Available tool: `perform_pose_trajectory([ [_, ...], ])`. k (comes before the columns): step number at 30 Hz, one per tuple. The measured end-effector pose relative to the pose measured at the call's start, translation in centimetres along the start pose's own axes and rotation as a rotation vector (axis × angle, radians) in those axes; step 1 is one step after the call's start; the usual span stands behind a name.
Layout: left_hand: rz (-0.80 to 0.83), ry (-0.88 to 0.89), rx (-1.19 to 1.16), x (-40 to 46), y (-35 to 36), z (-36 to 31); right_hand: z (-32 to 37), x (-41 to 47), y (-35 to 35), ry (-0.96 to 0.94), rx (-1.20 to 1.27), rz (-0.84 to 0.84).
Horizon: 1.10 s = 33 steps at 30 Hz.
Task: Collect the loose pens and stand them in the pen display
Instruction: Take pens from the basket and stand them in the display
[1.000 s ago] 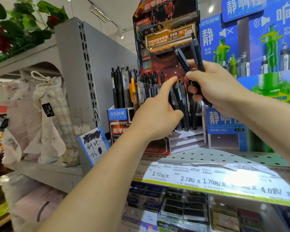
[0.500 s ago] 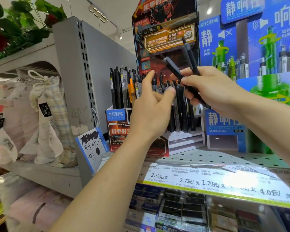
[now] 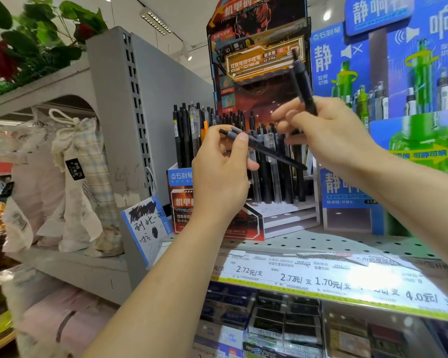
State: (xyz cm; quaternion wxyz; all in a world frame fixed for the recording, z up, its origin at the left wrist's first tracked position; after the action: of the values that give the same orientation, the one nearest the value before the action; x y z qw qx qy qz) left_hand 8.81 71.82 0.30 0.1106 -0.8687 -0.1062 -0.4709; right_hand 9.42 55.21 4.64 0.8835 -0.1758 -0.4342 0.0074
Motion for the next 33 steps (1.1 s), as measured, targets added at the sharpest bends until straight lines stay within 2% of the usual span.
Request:
perform_pose_trajectory([
  [3,0.039,0.100,0.063,-0.3,0.4,0.1,-0.1,0.1,-0.5,0.011,0.150,-0.099],
  [5,0.055,0.136,0.156,-0.5,0.8,0.1,-0.3,0.2,-0.7,0.008,0.151,-0.119],
  [9,0.054,0.211,0.266,-0.9,1.1,0.2,-0.7,0.3,-0.9,0.014,0.128,-0.076],
  [13,0.009,0.262,0.238,-1.1,1.1,0.2,-0.6,0.5,-0.9,0.015,0.171,-0.039],
  [20,0.005,0.253,0.304,-1.6,1.3,-0.3,-0.8,0.7,-0.7,0.019,0.154,-0.025],
  [23,0.154,0.225,0.416,-1.6,2.2,-0.7,-0.7,0.8,-0.7,0.025,0.165,-0.030],
  [26,0.363,0.099,0.502,-0.7,2.7,-0.9,-0.8,0.7,-0.8,0.057,0.199,-0.027],
  [29,0.510,-0.051,0.384,0.6,2.2,-1.1,-0.9,0.6,-0.8,0.089,0.307,-0.018],
  [33,0.659,-0.118,0.331,1.2,3.3,-2.1,-1.0,0.8,-1.0,0.081,0.371,-0.047],
])
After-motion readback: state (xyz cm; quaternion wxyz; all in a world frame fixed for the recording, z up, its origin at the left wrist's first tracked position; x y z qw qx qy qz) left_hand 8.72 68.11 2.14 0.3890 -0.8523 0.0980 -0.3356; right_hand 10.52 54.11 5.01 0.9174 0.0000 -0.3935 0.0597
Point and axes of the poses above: each hand's wrist, its own x-axis towards the middle knuckle, its own y-axis out of the palm, z = x × y, the point moved 3 cm from there along x, towards the middle knuckle, and after that the axes turned 7 degrees about z, right-handed, at the moved point
